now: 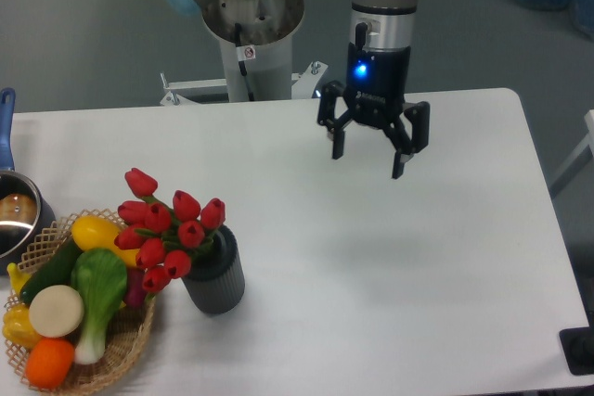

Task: Pick up the flowers from the vase
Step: 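Move the open gripper toward the red tulips in the black vase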

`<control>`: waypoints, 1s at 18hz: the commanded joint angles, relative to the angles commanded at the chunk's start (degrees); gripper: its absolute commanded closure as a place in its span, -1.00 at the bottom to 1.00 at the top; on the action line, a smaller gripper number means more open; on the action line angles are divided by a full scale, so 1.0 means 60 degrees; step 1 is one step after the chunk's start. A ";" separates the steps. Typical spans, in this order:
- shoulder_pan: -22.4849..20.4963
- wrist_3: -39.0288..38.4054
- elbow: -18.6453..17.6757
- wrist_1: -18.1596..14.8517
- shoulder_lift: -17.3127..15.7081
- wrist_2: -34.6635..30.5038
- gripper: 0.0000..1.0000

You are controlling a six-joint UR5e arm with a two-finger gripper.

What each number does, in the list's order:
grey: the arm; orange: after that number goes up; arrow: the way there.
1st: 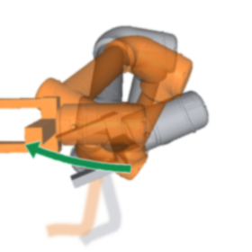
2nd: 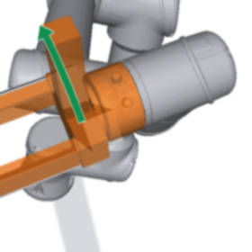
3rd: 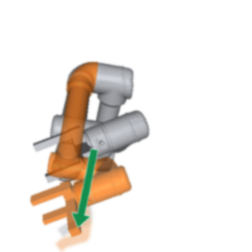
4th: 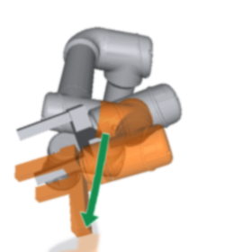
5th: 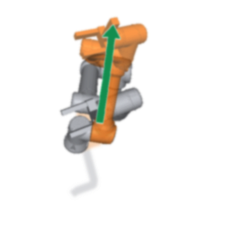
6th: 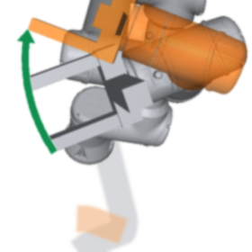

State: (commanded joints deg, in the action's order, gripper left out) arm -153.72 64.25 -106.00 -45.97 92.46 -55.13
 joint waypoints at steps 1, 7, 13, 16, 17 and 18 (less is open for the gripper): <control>0.0000 -0.0015 0.0000 0.0000 0.0102 0.0454 -1.00; 0.0541 0.0073 -0.0321 0.0029 0.0367 0.0956 -1.00; 0.1113 0.0088 -0.0381 0.0073 0.0674 0.1746 -1.00; 0.1245 0.0102 -0.0279 0.0088 0.1025 0.2595 -1.00; 0.1260 0.0146 -0.0249 0.0102 0.1171 0.2612 -1.00; 0.1260 0.0248 -0.0235 0.0117 0.1289 0.2670 -1.00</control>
State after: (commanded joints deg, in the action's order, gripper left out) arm -146.16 65.74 -107.40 -45.26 100.19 -39.11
